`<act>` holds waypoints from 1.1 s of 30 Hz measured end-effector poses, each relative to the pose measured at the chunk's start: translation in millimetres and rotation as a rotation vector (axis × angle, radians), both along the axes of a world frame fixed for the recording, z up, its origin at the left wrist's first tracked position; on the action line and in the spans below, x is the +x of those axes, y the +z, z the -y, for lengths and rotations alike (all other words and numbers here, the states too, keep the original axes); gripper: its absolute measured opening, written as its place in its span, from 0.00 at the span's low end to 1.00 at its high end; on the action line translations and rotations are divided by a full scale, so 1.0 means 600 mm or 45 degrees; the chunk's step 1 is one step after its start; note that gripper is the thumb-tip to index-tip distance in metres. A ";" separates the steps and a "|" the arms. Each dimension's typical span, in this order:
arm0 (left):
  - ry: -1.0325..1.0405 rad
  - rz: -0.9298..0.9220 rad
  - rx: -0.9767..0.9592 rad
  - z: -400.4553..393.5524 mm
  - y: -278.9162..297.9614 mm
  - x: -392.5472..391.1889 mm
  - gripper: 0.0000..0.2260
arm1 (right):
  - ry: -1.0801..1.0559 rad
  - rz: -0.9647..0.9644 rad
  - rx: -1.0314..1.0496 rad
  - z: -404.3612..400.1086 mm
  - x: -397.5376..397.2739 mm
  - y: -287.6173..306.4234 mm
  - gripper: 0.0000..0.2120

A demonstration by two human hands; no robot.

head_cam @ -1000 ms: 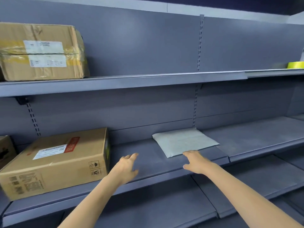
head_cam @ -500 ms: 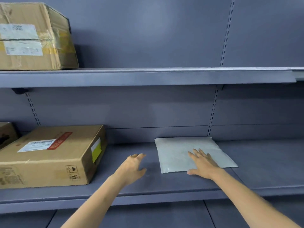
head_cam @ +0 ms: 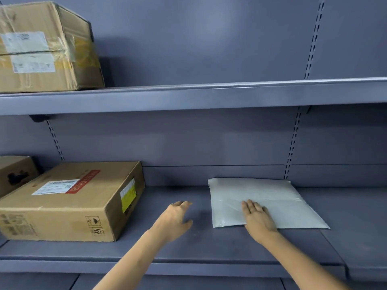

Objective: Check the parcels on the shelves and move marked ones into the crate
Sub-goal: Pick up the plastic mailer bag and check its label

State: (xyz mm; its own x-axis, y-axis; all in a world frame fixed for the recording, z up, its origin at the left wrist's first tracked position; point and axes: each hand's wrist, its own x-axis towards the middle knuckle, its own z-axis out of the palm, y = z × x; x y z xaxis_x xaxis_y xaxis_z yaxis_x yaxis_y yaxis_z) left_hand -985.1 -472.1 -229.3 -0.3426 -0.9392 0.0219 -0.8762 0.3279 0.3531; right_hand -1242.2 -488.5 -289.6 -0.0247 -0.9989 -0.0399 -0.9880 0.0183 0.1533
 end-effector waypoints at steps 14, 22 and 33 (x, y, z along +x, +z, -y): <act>-0.039 0.025 0.072 -0.015 -0.028 -0.016 0.25 | 0.108 0.154 0.062 -0.025 0.001 0.027 0.30; -0.039 0.041 -0.038 -0.049 0.020 0.022 0.28 | 0.173 0.750 -0.471 -0.121 0.017 0.093 0.24; -0.002 -0.338 -0.351 -0.101 0.140 0.063 0.32 | 0.006 1.551 -1.059 -0.228 0.090 0.272 0.17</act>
